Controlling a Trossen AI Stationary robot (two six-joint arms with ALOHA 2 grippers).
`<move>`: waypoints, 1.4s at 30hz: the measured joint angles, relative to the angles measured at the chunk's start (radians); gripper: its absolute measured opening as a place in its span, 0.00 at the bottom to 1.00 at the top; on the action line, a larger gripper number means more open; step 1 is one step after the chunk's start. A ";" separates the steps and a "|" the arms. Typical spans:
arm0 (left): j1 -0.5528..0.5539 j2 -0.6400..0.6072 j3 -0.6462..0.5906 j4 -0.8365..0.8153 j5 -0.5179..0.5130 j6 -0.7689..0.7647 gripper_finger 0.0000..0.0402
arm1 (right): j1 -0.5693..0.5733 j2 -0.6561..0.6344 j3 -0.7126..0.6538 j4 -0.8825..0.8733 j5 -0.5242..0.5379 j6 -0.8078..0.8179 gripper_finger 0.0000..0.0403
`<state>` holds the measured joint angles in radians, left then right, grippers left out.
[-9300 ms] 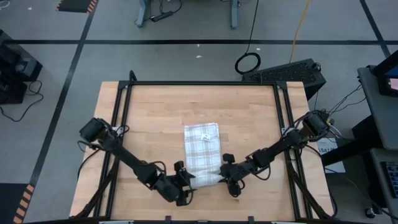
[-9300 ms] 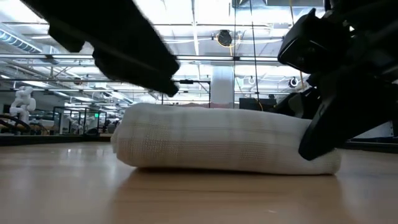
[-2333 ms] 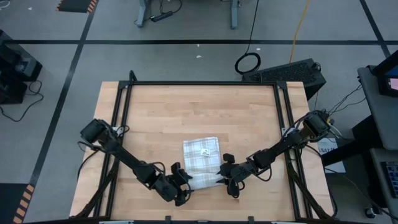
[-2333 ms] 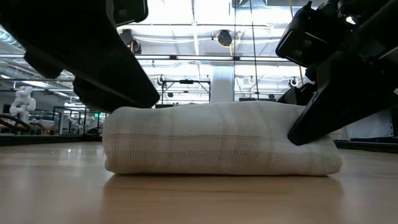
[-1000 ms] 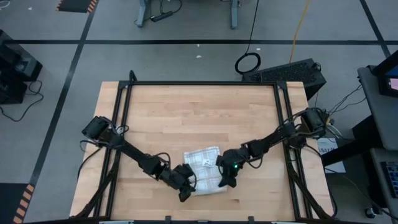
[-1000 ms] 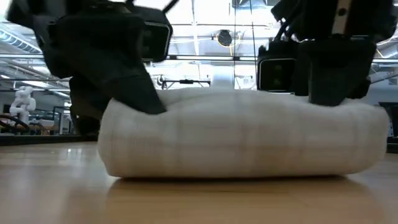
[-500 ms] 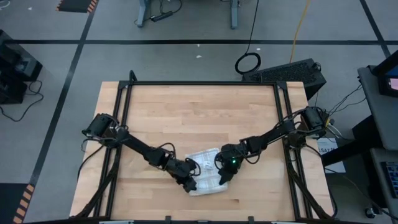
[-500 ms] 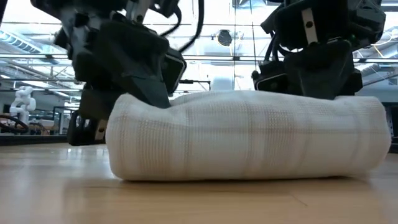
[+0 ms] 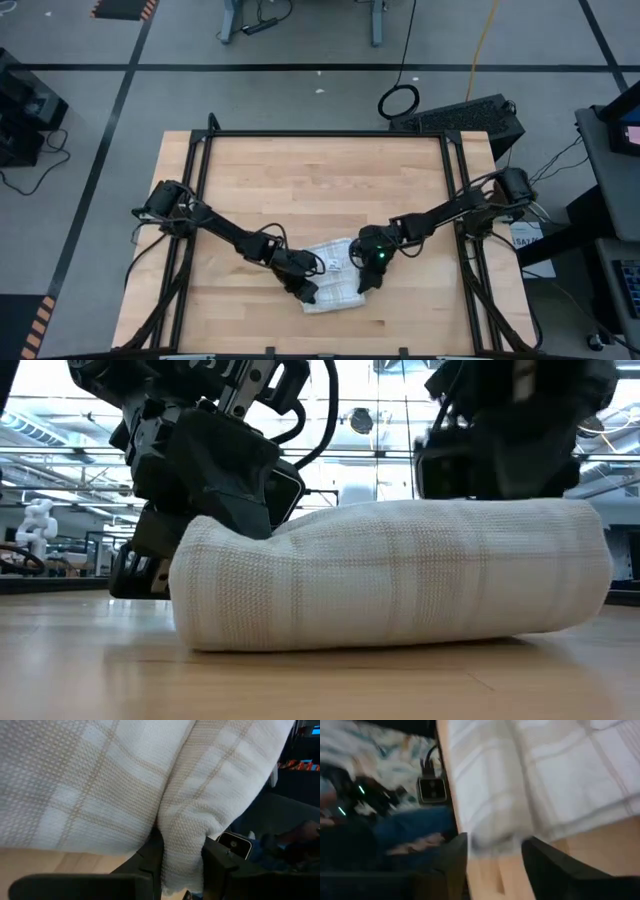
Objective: Roll towel
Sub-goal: Roll the towel
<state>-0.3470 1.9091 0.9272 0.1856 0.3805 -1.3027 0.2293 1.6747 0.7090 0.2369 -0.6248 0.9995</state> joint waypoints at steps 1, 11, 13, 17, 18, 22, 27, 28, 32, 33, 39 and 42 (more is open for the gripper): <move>0.001 0.000 0.000 0.001 0.000 0.000 0.23 | 0.009 -0.028 0.000 -0.035 0.017 -0.051 0.45; 0.012 0.001 -0.001 -0.001 0.012 -0.001 0.23 | 0.251 -0.214 0.001 -0.082 0.550 -0.476 0.68; 0.017 0.001 -0.001 -0.001 0.012 0.000 0.23 | 0.299 -0.198 0.002 -0.064 0.651 -0.502 0.69; 0.019 0.001 -0.001 0.000 0.012 0.002 0.23 | 0.349 -0.151 0.002 -0.061 0.823 -0.511 0.70; 0.019 0.001 -0.001 0.000 0.011 0.002 0.23 | 0.357 -0.139 0.002 -0.042 0.861 -0.515 0.70; 0.019 0.001 -0.001 0.000 0.011 0.003 0.23 | 0.361 -0.087 0.002 0.055 0.855 -0.542 0.71; 0.019 0.002 -0.002 0.011 0.009 0.004 0.23 | 0.372 -0.015 0.002 0.156 0.843 -0.568 0.75; 0.019 0.002 -0.002 0.016 0.008 0.004 0.23 | 0.376 -0.005 0.002 0.153 0.854 -0.575 0.76; 0.019 0.002 -0.002 0.018 0.007 0.004 0.23 | 0.375 0.018 0.002 0.152 0.892 -0.608 0.77; 0.019 0.002 -0.002 0.018 0.007 0.004 0.23 | 0.374 0.024 0.002 0.153 0.905 -0.617 0.77; 0.019 0.002 -0.002 0.018 0.003 0.008 0.23 | 0.366 0.054 0.003 0.153 0.847 -0.615 0.75; 0.019 0.002 -0.002 0.018 0.003 0.008 0.23 | 0.373 0.079 0.003 0.158 0.849 -0.595 0.74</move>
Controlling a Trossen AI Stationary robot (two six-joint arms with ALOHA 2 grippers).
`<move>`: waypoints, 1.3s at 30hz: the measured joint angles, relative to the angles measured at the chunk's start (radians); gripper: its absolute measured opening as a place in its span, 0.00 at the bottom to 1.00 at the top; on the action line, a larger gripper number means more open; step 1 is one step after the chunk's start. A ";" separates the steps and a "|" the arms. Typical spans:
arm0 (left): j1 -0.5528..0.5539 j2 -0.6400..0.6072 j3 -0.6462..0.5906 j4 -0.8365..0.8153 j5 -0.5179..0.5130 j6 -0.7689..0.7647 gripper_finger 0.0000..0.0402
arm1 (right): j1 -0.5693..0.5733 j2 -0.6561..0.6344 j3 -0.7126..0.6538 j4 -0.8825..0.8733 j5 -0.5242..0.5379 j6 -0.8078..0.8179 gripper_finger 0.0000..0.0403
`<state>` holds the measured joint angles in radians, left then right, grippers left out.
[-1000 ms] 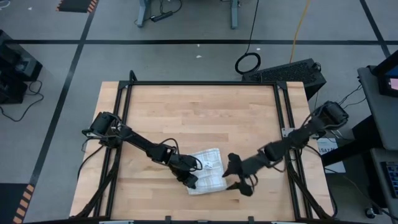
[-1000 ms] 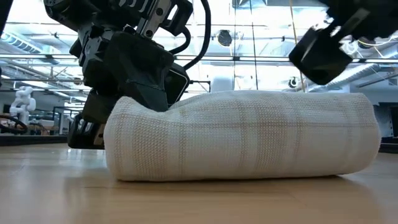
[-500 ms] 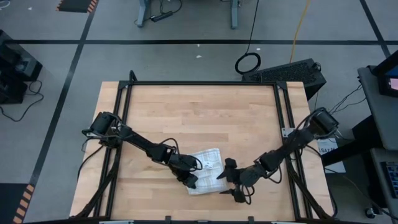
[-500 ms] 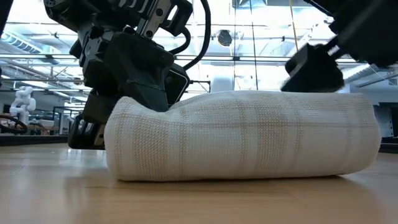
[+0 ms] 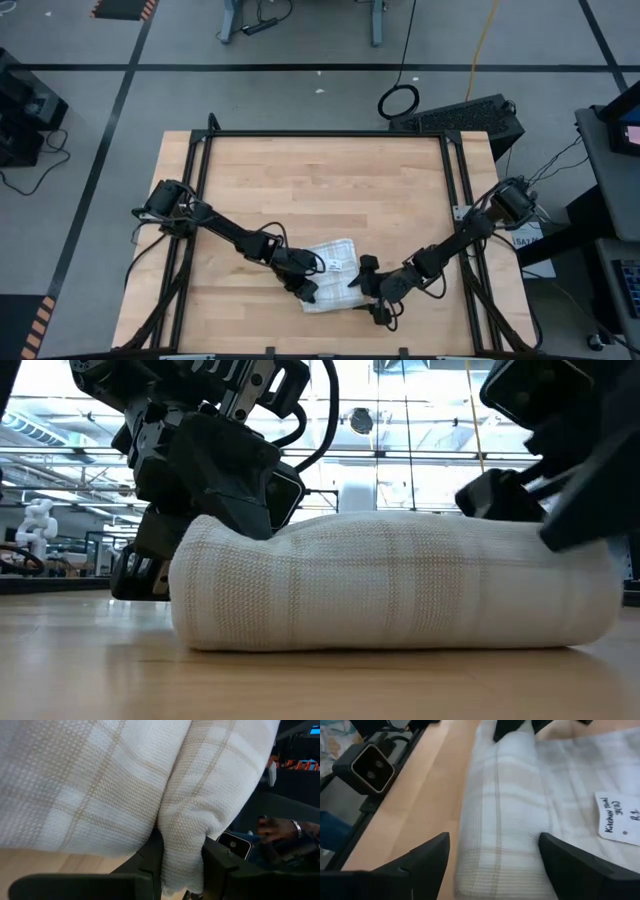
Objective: Roll towel
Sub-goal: Roll the towel
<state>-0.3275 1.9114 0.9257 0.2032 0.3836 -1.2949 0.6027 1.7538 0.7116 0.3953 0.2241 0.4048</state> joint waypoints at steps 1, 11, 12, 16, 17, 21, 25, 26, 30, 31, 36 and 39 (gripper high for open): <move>0.000 0.000 0.000 0.001 0.000 0.000 0.23 | 0.001 0.007 0.000 0.003 0.000 0.002 0.73; 0.008 0.001 -0.002 0.026 0.016 0.018 0.25 | -0.009 0.028 0.001 -0.003 -0.007 0.003 0.73; 0.010 -0.006 -0.001 0.017 0.019 0.018 0.27 | -0.009 0.028 0.001 -0.006 -0.008 0.011 0.73; 0.025 -0.048 -0.003 -0.011 0.019 0.022 0.37 | -0.009 0.028 0.002 -0.023 -0.010 0.043 0.73; 0.029 -0.067 -0.004 -0.028 0.019 0.025 0.40 | -0.009 0.028 0.002 -0.024 -0.011 0.050 0.73; 0.051 -0.157 -0.003 -0.133 0.032 0.041 0.52 | -0.008 0.028 0.002 -0.027 -0.013 0.054 0.73; 0.068 -0.252 -0.002 -0.270 0.047 0.148 0.58 | -0.013 0.028 0.002 -0.030 -0.014 0.054 0.73; 0.070 -0.277 -0.002 -0.312 0.046 0.178 0.59 | -0.014 0.028 0.002 -0.031 -0.014 0.054 0.73; 0.059 -0.360 -0.002 -0.304 -0.082 0.284 0.60 | -0.023 0.028 0.001 -0.030 -0.018 0.055 0.73; 0.041 -0.373 0.008 -0.271 -0.144 0.336 0.60 | -0.025 0.028 0.001 -0.031 -0.019 0.055 0.73; -0.100 -0.359 0.069 -0.170 -0.374 0.635 0.60 | -0.032 0.029 0.001 -0.032 -0.022 0.057 0.73; -0.156 -0.313 0.086 -0.201 -0.489 0.647 0.60 | -0.033 0.029 0.001 -0.031 -0.022 0.059 0.73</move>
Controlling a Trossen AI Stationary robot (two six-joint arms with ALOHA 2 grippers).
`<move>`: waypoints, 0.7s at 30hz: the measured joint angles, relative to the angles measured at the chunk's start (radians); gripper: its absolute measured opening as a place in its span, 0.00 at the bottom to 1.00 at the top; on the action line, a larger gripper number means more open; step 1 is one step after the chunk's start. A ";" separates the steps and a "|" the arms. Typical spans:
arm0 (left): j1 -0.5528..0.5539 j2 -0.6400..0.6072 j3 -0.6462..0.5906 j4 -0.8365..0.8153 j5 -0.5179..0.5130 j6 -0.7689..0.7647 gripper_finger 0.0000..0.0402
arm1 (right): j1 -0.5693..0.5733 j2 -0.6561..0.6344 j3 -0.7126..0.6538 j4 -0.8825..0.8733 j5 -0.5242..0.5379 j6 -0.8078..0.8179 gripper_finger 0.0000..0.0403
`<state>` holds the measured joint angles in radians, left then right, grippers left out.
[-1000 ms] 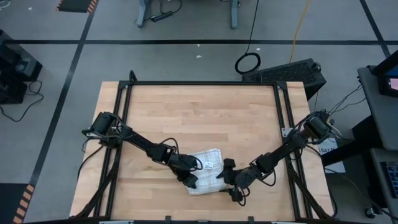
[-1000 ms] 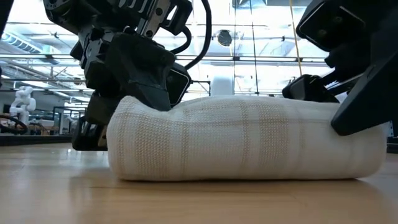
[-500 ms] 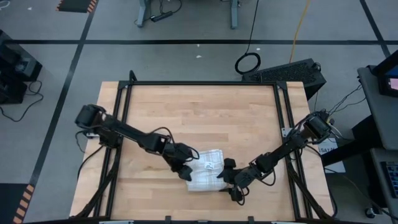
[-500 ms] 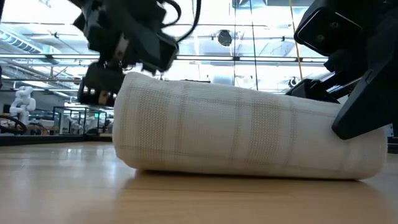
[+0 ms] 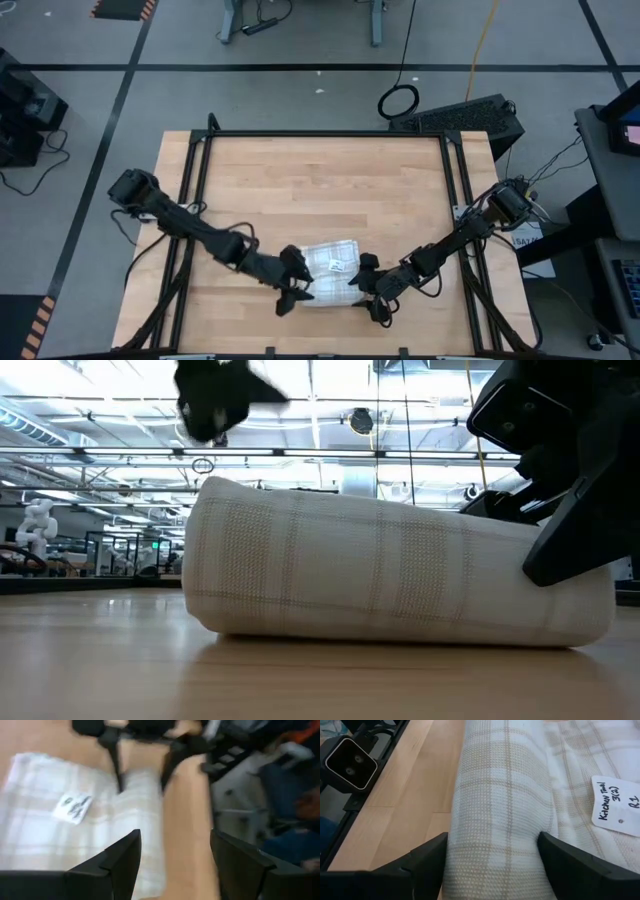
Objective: Roll towel
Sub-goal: Roll the towel
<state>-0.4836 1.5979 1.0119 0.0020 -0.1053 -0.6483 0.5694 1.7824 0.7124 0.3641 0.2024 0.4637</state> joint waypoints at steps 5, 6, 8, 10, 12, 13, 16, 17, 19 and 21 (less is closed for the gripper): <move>-0.075 0.082 0.011 0.045 -0.081 0.001 0.60 | 0.000 0.000 0.000 0.000 0.000 0.007 0.73; -0.083 0.101 0.012 0.056 -0.081 0.001 0.60 | 0.000 0.000 0.000 0.000 0.000 0.009 0.73; -0.092 0.136 0.012 0.053 -0.083 -0.006 0.60 | 0.000 0.000 0.000 -0.001 0.000 0.016 0.73; -0.094 0.162 0.012 0.081 -0.094 -0.034 0.60 | 0.000 0.000 0.000 -0.003 0.000 0.022 0.73; -0.095 0.170 0.012 0.128 -0.126 -0.052 0.60 | 0.000 0.000 0.000 -0.003 0.000 0.022 0.73; -0.095 0.171 0.012 0.154 -0.155 -0.053 0.60 | 0.000 0.000 0.000 -0.003 -0.001 0.022 0.73; -0.089 0.172 0.013 0.168 -0.230 -0.070 0.60 | 0.000 0.000 0.000 -0.004 -0.003 0.023 0.73; -0.087 0.173 0.013 0.157 -0.230 -0.056 0.60 | 0.000 0.000 0.000 -0.004 -0.006 0.023 0.73; -0.084 0.174 0.016 0.098 -0.194 -0.053 0.61 | -0.001 0.000 -0.001 -0.004 -0.015 0.023 0.73; -0.086 0.175 0.021 0.030 -0.147 -0.054 0.64 | -0.001 0.000 -0.001 -0.008 -0.017 0.023 0.73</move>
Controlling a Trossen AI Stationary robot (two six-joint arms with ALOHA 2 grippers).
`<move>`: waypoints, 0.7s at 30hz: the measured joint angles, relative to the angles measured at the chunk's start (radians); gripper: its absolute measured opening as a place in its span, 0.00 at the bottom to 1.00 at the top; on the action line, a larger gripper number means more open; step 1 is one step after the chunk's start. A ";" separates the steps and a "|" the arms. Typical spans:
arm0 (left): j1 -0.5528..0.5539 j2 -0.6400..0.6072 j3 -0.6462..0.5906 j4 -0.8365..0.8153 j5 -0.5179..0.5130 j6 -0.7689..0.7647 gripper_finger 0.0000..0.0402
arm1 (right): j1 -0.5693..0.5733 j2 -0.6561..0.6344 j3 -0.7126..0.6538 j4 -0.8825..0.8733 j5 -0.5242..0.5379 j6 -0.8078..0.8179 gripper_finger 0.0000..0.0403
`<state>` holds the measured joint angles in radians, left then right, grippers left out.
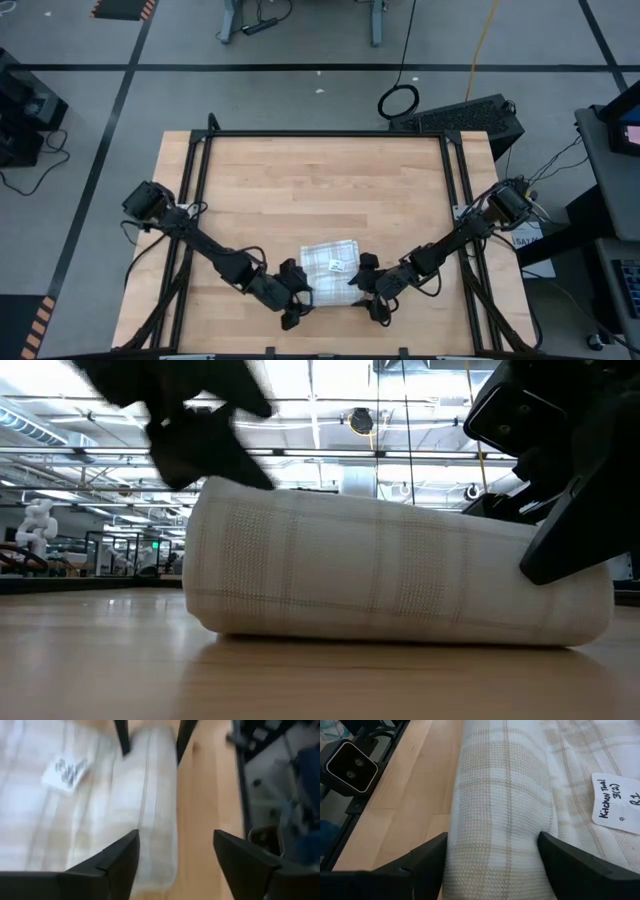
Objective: Roll towel
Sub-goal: Roll the towel
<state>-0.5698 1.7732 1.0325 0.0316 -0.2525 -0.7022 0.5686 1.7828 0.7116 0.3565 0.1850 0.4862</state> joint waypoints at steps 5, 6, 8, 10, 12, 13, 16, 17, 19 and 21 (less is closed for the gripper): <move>0.000 0.008 0.000 -0.004 -0.027 -0.036 0.80 | 0.000 0.000 0.000 0.000 -0.001 0.002 0.73; 0.000 0.008 0.000 0.017 -0.037 -0.009 0.83 | 0.000 0.000 0.000 -0.001 -0.001 0.003 0.73; -0.004 0.017 0.002 0.031 -0.067 0.066 0.89 | 0.000 0.000 0.000 -0.002 -0.001 0.002 0.73; -0.016 0.033 0.002 0.036 -0.097 0.132 0.91 | 0.000 0.000 0.000 -0.004 -0.002 0.002 0.73; -0.024 0.050 0.001 0.059 -0.097 0.173 0.92 | 0.000 0.000 0.000 -0.007 -0.002 0.002 0.73; -0.029 0.061 0.002 0.068 -0.097 0.179 0.92 | 0.000 0.000 0.000 -0.007 -0.002 0.002 0.73; -0.045 0.091 0.002 0.061 -0.122 0.186 0.92 | 0.000 0.000 0.000 -0.008 -0.002 0.004 0.73; -0.050 0.100 0.002 0.062 -0.143 0.186 0.92 | 0.000 0.000 0.000 -0.009 -0.002 0.005 0.73; -0.055 0.111 0.002 0.062 -0.176 0.186 0.92 | 0.000 0.000 0.000 -0.009 -0.002 0.005 0.73; -0.054 0.128 0.002 0.065 -0.192 0.164 0.92 | 0.000 0.000 0.000 -0.010 -0.002 0.003 0.72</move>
<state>-0.6243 1.9009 1.0347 0.0968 -0.4444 -0.5386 0.5686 1.7828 0.7116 0.3466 0.1833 0.4894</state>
